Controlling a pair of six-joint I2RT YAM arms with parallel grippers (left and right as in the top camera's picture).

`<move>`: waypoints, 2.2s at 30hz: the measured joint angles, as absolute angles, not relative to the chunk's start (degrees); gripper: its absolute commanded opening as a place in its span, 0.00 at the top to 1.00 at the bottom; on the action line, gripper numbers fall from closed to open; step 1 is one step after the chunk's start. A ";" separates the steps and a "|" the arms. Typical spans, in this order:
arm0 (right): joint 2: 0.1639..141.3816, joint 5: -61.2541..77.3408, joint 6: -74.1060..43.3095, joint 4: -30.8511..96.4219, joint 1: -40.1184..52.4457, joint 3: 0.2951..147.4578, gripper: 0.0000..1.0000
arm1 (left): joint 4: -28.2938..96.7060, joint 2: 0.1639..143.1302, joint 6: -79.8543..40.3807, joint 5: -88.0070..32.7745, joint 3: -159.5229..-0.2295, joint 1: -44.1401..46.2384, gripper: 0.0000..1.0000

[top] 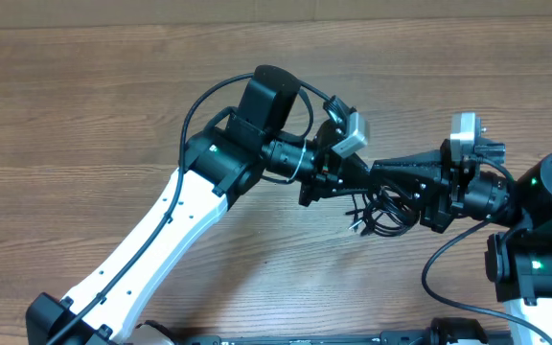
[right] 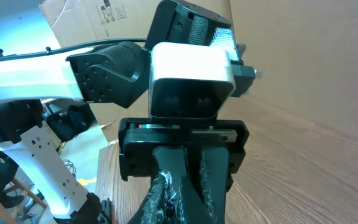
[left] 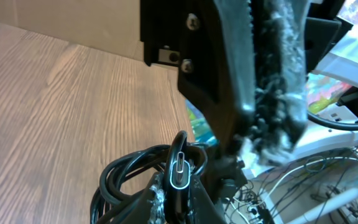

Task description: Untangle cables

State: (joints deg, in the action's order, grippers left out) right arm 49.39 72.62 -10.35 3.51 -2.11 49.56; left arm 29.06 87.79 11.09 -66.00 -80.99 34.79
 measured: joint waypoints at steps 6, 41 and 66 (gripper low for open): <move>51.00 71.66 -13.13 3.36 -2.09 49.56 0.60 | 28.64 87.79 11.03 -66.00 -80.99 33.39 0.96; 56.38 73.14 -25.32 3.42 -4.10 49.63 0.96 | 6.92 87.79 -16.88 -73.58 -80.86 25.96 0.96; 56.38 73.54 -25.28 3.53 -4.08 49.74 0.96 | 5.06 87.79 -19.53 -78.32 -80.77 26.50 0.96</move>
